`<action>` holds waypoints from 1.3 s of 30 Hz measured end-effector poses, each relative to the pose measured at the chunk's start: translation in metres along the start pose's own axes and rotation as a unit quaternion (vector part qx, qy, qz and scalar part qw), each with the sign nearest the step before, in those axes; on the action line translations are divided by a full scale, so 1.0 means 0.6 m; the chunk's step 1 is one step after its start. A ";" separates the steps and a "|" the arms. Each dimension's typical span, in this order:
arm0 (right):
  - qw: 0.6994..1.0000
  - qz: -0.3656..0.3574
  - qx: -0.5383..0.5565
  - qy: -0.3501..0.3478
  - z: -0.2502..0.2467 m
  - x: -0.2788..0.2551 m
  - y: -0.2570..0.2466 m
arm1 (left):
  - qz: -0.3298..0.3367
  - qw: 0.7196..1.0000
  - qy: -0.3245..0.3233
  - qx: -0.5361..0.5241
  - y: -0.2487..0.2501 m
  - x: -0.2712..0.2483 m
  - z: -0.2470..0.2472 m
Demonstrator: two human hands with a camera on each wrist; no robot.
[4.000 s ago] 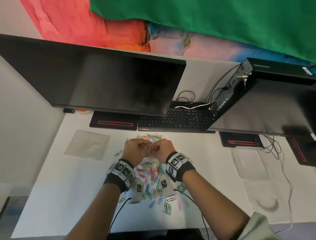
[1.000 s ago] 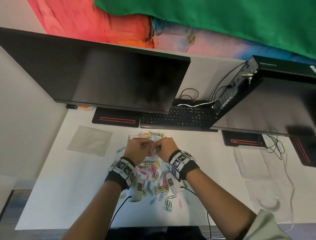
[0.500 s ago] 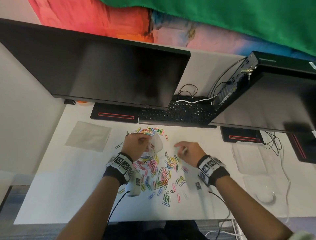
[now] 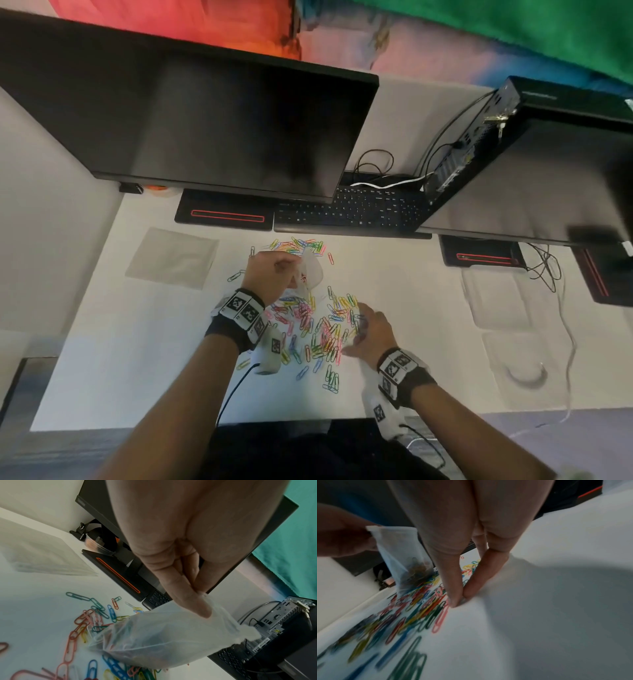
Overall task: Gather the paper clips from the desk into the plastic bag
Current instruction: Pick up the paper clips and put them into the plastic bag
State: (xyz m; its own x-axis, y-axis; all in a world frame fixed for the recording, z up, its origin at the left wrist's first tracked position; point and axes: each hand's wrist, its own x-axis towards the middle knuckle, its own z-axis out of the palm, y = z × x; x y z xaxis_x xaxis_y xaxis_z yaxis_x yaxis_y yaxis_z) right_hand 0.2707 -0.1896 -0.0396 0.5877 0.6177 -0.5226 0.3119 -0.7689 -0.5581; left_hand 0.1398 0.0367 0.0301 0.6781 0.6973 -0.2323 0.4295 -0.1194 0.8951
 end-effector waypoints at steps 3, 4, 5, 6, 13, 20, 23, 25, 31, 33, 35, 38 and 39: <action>0.999 0.005 0.026 0.042 -0.003 0.017 -0.020 | -0.004 1.000 -0.004 -0.002 -0.009 0.003 -0.001; 0.999 -0.001 0.009 0.042 -0.005 0.024 -0.025 | -0.004 1.000 -0.003 -0.005 -0.010 0.003 -0.002; 0.999 -0.014 -0.019 0.038 -0.006 0.031 -0.032 | -0.004 1.000 -0.003 -0.008 -0.010 0.003 -0.002; 0.998 -0.033 -0.049 0.034 -0.006 0.035 -0.038 | -0.005 1.000 -0.002 -0.011 -0.009 0.003 -0.002; 0.972 -0.157 -0.165 0.057 0.003 0.054 -0.074 | -0.018 1.000 -0.002 -0.020 -0.010 0.001 -0.006; 0.972 -0.122 -0.195 0.045 -0.012 0.068 -0.098 | -0.017 1.000 0.005 -0.013 -0.003 -0.006 -0.008; 0.985 -0.112 -0.122 0.053 -0.014 0.075 -0.091 | -0.015 1.000 0.004 -0.011 -0.003 -0.006 -0.008; 0.985 -0.135 -0.106 0.029 -0.005 0.073 -0.087 | -0.011 1.000 0.004 -0.005 -0.002 -0.006 -0.007; 0.945 -0.214 -0.248 0.012 0.032 0.059 -0.088 | -0.011 1.000 0.006 -0.015 -0.006 0.000 -0.005; 0.944 -0.227 -0.237 0.030 0.036 0.061 -0.093 | -0.012 1.000 0.006 -0.015 -0.006 0.001 -0.005; 0.944 -0.230 -0.235 0.029 0.035 0.066 -0.094 | -0.015 1.000 0.008 -0.017 -0.006 0.001 -0.007; 0.967 -0.187 -0.167 0.049 0.028 0.080 -0.089 | -0.018 1.000 0.007 -0.016 -0.007 0.002 -0.010; 0.982 -0.147 -0.110 0.053 0.021 0.079 -0.090 | -0.021 1.000 0.006 -0.017 -0.008 0.002 -0.010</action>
State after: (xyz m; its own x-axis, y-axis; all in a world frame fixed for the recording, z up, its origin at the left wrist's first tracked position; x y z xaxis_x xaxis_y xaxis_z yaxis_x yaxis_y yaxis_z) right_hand 0.2722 -0.1165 -0.0426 0.5196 0.8062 -0.2830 0.6257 -0.5846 -0.5165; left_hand 0.1351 0.0427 0.0281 0.6518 0.7102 -0.2661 0.4376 -0.0657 0.8967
